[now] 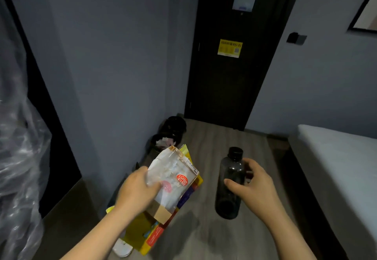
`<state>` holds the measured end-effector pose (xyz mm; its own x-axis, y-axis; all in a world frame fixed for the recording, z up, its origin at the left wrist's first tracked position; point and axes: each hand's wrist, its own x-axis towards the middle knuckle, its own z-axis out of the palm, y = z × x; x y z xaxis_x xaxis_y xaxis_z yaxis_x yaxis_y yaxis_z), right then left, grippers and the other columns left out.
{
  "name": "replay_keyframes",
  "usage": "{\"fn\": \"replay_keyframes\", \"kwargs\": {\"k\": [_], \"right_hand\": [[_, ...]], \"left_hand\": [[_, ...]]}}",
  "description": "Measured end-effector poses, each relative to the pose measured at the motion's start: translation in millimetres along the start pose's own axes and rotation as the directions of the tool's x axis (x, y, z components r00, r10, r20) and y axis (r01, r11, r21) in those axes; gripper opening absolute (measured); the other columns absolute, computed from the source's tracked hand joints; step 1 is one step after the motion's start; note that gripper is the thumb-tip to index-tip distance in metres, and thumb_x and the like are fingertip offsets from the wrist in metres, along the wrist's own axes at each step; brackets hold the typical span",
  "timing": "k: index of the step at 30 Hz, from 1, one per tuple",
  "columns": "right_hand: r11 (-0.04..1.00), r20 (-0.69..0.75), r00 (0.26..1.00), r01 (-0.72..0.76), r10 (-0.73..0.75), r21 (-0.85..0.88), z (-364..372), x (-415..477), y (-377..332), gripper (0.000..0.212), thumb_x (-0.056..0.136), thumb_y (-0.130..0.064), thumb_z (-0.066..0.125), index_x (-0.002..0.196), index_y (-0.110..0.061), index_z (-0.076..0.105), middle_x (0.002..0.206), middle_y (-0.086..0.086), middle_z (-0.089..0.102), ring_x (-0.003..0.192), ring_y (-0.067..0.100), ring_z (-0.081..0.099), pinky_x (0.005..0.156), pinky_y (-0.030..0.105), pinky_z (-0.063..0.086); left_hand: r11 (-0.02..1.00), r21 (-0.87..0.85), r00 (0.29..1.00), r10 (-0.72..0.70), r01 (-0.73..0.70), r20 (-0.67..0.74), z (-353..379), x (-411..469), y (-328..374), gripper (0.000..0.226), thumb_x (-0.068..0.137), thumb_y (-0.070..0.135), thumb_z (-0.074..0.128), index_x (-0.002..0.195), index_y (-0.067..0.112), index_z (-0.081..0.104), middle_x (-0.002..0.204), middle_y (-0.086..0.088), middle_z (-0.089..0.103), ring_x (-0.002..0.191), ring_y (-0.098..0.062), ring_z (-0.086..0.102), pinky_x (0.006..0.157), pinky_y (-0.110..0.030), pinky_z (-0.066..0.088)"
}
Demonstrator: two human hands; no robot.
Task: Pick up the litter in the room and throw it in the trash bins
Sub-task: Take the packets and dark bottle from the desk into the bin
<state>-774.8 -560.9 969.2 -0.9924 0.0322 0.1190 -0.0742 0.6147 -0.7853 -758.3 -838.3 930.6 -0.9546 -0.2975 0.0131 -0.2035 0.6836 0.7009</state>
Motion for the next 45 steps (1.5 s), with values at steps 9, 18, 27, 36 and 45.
{"fn": "replay_keyframes", "kwargs": {"k": [9,18,27,36,45], "right_hand": [[0.992,0.066,0.992,-0.113,0.109,0.063,48.3,125.0,35.4,0.048,0.064,-0.026,0.082,0.09,-0.047,0.048,0.101,-0.015,0.06,0.088,0.002,0.06,0.071,0.021,0.05],[0.99,0.154,0.985,-0.09,0.073,0.108,53.8,293.9,72.9,0.052,0.067,-0.02,0.083,0.112,-0.026,0.057,0.1,-0.008,0.067,0.085,0.003,0.065,0.067,0.02,0.053],[0.99,0.203,0.978,-0.069,0.043,0.123,58.8,426.7,92.5,0.057,0.07,-0.022,0.081,0.116,-0.033,0.049,0.105,-0.015,0.059,0.097,0.007,0.06,0.078,0.032,0.056],[0.993,0.236,0.971,-0.068,0.043,0.097,119.1,559.6,100.5,0.055,0.071,-0.023,0.08,0.107,-0.042,0.043,0.098,-0.023,0.055,0.091,0.0,0.057,0.067,0.017,0.048],[0.991,0.283,0.95,-0.123,0.133,-0.051,196.1,699.9,73.1,0.06,0.07,-0.027,0.082,0.115,-0.033,0.042,0.094,-0.021,0.048,0.087,0.002,0.053,0.067,0.017,0.046]], "left_hand": [[0.995,0.087,0.995,-0.06,0.053,0.081,51.6,127.3,-8.7,0.024,0.083,0.039,0.065,0.078,0.022,0.049,0.078,0.004,0.057,0.069,-0.01,0.053,0.054,-0.026,0.038],[0.984,0.115,0.99,-0.137,0.133,0.027,107.2,270.9,20.5,0.016,0.085,0.03,0.063,0.081,0.023,0.049,0.083,0.001,0.058,0.07,-0.014,0.055,0.057,-0.029,0.039],[0.975,0.114,0.982,-0.189,0.19,-0.017,144.6,383.1,51.9,0.017,0.086,0.031,0.062,0.094,0.016,0.058,0.092,-0.002,0.062,0.074,-0.015,0.056,0.067,-0.028,0.043],[0.959,0.11,0.965,-0.259,0.261,-0.028,167.9,527.1,31.8,0.016,0.086,0.033,0.062,0.094,0.021,0.056,0.091,0.001,0.062,0.074,-0.011,0.054,0.057,-0.024,0.039],[0.921,0.081,0.913,-0.389,0.381,0.124,162.3,682.8,-11.3,0.037,0.066,0.047,0.077,0.088,0.023,0.059,0.088,0.003,0.064,0.08,-0.016,0.06,0.068,-0.028,0.048]]}}
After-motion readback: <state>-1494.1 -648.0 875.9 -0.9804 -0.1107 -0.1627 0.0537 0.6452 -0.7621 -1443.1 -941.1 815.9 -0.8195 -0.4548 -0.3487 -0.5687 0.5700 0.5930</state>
